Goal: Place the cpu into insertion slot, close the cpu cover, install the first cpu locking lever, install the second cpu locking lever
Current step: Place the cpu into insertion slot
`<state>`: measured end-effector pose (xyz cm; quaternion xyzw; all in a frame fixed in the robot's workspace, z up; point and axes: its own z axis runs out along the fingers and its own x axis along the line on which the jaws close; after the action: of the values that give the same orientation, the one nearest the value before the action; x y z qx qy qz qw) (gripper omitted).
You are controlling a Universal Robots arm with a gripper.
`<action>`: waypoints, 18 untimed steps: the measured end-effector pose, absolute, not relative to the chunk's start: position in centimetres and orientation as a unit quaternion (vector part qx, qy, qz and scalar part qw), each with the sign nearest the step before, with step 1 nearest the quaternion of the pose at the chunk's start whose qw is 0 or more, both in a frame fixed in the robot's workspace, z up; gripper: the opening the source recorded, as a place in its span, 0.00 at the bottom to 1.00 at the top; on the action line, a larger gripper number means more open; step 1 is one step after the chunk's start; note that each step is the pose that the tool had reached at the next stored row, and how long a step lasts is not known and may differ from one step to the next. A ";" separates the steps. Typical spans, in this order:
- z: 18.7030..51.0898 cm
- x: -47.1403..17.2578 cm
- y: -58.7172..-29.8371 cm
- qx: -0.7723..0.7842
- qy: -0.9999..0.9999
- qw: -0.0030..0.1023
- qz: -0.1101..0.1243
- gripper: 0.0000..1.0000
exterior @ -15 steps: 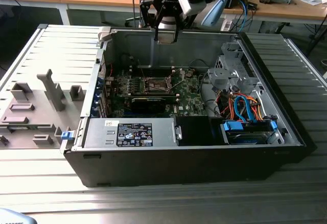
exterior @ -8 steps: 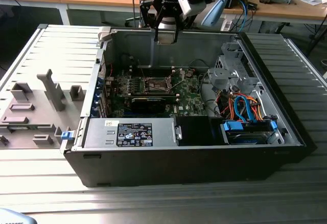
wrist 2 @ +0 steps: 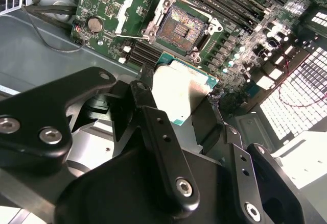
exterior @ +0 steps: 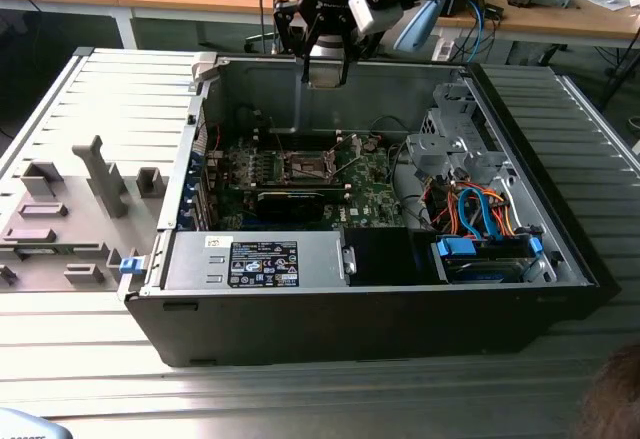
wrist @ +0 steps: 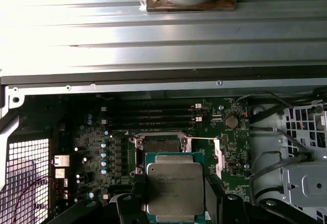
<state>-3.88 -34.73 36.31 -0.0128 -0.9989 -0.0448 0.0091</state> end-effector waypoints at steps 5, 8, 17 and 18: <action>36.2 -3.9 -34.7 -0.013 -0.999 0.009 -0.045 0.54; 36.1 -3.9 -34.7 -0.013 -0.999 0.009 -0.045 0.54; 35.8 -3.9 -34.7 -0.013 -0.999 0.009 -0.045 0.54; 35.8 -3.9 -34.7 -0.013 -0.999 0.009 -0.045 0.54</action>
<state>-3.88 -34.73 35.77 -0.0128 -0.9989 -0.0448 0.0091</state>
